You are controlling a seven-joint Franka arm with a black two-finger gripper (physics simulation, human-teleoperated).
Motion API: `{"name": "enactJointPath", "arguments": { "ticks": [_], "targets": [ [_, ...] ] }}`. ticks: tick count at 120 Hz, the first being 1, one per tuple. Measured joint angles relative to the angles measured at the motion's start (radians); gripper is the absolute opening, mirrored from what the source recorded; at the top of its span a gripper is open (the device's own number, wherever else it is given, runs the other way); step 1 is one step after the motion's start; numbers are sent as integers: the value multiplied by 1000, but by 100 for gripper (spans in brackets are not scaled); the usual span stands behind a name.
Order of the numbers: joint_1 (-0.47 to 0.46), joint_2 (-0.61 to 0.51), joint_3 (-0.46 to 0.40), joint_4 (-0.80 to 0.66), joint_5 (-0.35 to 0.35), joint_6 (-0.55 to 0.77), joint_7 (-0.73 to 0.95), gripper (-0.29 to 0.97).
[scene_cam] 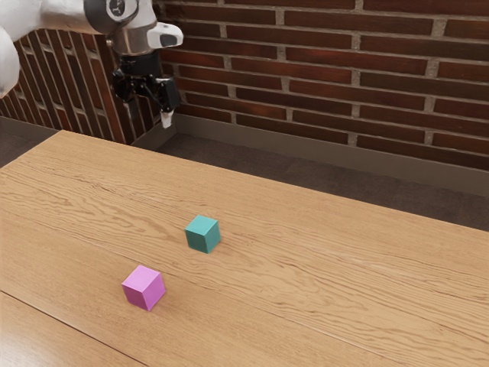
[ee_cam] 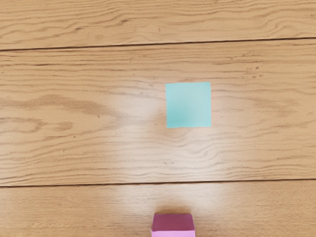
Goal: Pick up the blue block with one arm, and put the blue block on the pink block with one arm
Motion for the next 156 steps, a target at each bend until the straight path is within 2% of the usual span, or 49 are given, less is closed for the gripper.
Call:
{"name": "enactJointPath", "arguments": {
  "ticks": [20, 30, 63, 83, 100, 117, 156],
  "targets": [
    [2, 36, 22, -197, -48, 161, 17, 68],
    [2, 78, 24, -236, -56, 243, 26, 68],
    [3, 299, 18, -241, -97, 458, 40, 68],
    [1, 387, -10, -174, -112, 540, 49, 68],
    [0, 398, -34, -163, -116, 577, 55, 68],
    [-15, 323, -37, -309, -113, 643, 60, 68],
    [-29, 318, -38, -356, -111, 725, 74, 68]
  ]
}}
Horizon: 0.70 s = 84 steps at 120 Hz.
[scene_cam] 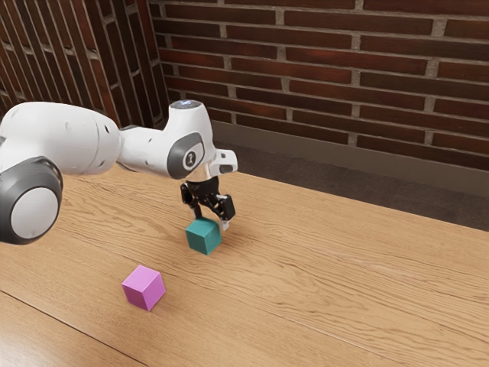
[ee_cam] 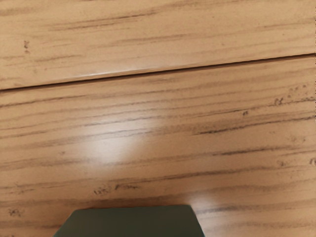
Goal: Pick up the blue block with one arm, and put the blue block on the pink block with one arm
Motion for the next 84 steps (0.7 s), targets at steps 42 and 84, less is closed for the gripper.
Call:
{"name": "enactJointPath", "arguments": {
  "ticks": [42, 84],
  "targets": [
    [0, -38, 1, -116, -7, 69, 11, 68],
    [0, -43, 1, -127, -6, 82, 18, 68]
  ]
}}
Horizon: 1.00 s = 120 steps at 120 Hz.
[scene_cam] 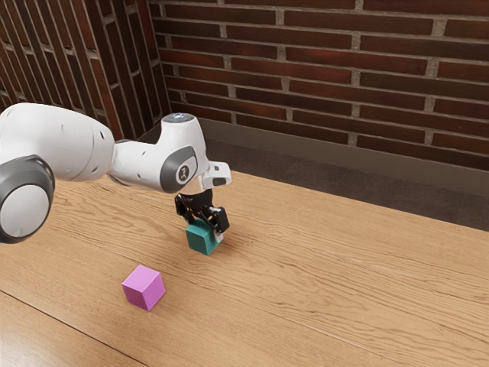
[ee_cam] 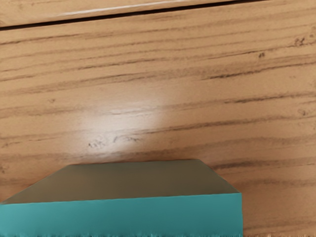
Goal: Pick up the blue block with one arm, and put the blue block on the pink block with one arm
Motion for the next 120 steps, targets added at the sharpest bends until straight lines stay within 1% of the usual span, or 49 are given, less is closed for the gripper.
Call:
{"name": "enactJointPath", "arguments": {
  "ticks": [25, 61, 93, 109, 120],
  "targets": [
    [2, 16, 0, 24, -1, -42, 5, 66],
    [3, 21, 2, 31, -16, -76, 12, 44],
    [3, 16, 2, 29, -8, -78, 8, 35],
    [1, -56, 0, 11, 3, -78, 1, 31],
    [0, -194, 0, -113, 25, -74, -9, 30]
  ]
}}
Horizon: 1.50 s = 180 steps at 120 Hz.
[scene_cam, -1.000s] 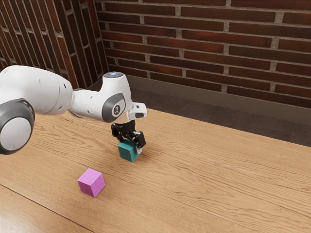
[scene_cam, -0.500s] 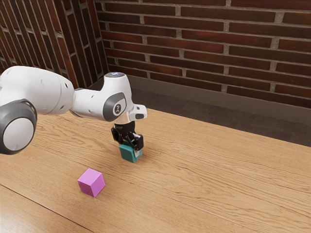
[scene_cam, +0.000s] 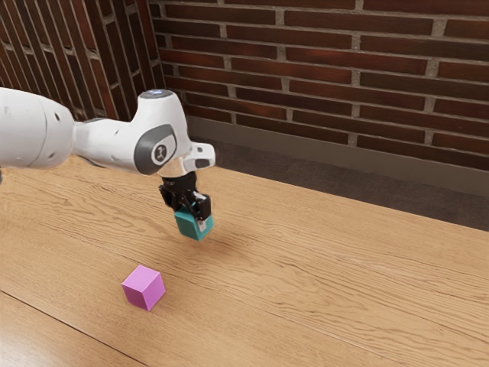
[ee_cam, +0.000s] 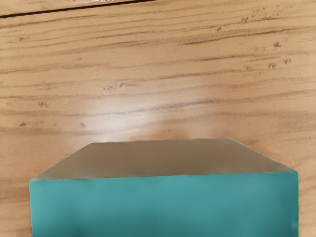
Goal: Pick up the blue block with one arm, and put the blue block on the pink block with one arm
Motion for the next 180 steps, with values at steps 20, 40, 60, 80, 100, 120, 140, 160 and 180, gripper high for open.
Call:
{"name": "enactJointPath", "arguments": {
  "ticks": [20, 40, 60, 80, 100, 120, 140, 160, 180],
  "targets": [
    [-4, -278, -8, -231, 55, 4, -32, 30],
    [-11, -433, -11, -400, 87, 6, -69, 30],
    [-6, -469, -12, -458, 115, 6, -106, 30],
    [-6, -467, -13, -462, 123, 10, -135, 30],
    [-6, -468, -13, -462, 126, 15, -158, 30],
    [-7, -479, -12, -477, 129, 13, -177, 30],
    [-6, -523, -8, -543, 131, 15, -192, 30],
    [-7, -563, 2, -614, 142, 20, -204, 30],
    [-5, -581, 15, -645, 163, 25, -213, 30]
  ]
}}
